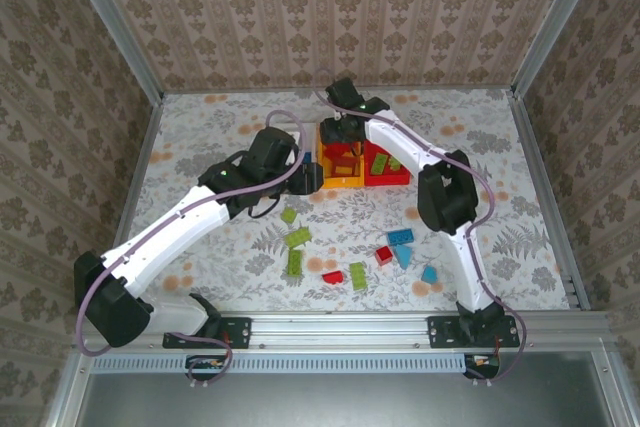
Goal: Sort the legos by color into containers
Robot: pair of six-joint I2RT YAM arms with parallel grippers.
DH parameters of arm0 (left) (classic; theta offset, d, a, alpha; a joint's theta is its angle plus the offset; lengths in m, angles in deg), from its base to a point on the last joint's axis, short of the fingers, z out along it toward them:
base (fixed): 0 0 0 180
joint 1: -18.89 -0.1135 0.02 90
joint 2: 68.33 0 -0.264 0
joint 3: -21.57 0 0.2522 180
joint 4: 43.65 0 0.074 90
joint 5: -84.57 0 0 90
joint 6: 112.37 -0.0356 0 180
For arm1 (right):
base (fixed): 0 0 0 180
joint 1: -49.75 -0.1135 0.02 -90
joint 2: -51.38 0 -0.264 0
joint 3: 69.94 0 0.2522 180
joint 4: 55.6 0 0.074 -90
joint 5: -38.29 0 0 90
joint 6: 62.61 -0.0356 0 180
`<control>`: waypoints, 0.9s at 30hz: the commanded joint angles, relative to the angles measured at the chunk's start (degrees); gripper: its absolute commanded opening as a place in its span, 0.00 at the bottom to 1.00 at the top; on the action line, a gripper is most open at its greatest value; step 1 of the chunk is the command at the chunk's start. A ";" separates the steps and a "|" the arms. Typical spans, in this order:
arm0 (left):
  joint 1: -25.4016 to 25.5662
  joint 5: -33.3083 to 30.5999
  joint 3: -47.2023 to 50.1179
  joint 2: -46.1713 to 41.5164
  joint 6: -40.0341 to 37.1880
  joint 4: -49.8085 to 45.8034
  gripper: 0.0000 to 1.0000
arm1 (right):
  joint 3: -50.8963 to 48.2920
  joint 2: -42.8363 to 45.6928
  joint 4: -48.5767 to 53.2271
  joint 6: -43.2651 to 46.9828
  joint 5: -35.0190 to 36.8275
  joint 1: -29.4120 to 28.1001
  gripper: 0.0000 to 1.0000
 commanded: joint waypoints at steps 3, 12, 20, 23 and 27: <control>-1.54 0.63 3.11 -2.79 -1.17 -5.65 0.59 | -15.56 17.21 -10.85 2.67 -1.11 -0.10 0.61; -4.21 -5.07 11.27 -12.08 8.35 -15.57 0.58 | -52.18 38.61 -29.88 25.89 -16.80 -10.05 0.77; -5.42 -6.08 21.32 -25.62 21.08 -19.43 0.58 | -59.17 32.92 -32.44 42.71 -21.74 -16.10 0.83; -5.67 -6.24 22.98 -29.25 23.04 -20.92 0.58 | -56.90 28.75 -31.09 47.23 -19.68 -16.98 0.86; -5.78 -6.55 23.25 -31.55 23.54 -22.28 0.58 | -54.35 23.65 -29.84 51.43 -19.02 -17.48 0.87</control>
